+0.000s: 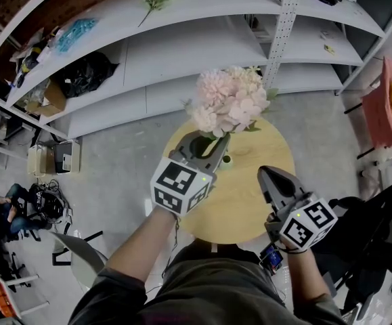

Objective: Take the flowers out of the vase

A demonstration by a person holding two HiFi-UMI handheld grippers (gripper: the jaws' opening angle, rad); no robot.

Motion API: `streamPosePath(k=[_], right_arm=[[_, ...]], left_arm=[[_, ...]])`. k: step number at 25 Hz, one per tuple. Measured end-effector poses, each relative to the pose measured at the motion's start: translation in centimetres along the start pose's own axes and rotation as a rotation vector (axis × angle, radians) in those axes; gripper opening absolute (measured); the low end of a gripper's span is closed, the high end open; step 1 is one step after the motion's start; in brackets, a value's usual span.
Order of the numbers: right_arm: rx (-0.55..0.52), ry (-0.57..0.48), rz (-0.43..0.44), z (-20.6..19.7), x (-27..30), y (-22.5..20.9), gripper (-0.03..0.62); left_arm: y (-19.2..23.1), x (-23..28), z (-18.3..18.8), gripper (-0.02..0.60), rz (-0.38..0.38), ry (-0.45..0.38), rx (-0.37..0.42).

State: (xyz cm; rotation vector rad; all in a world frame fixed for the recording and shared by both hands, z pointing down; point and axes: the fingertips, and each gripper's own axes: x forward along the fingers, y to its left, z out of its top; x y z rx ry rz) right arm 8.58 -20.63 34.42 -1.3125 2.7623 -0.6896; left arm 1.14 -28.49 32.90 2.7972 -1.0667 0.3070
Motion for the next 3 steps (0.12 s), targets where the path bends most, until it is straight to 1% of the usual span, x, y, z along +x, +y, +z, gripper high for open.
streamPosePath(k=[3], right_arm=[[0.001, 0.003, -0.002, 0.00, 0.00, -0.18, 0.015]], left_arm=[[-0.01, 0.22, -0.13, 0.046, -0.001, 0.002, -0.004]])
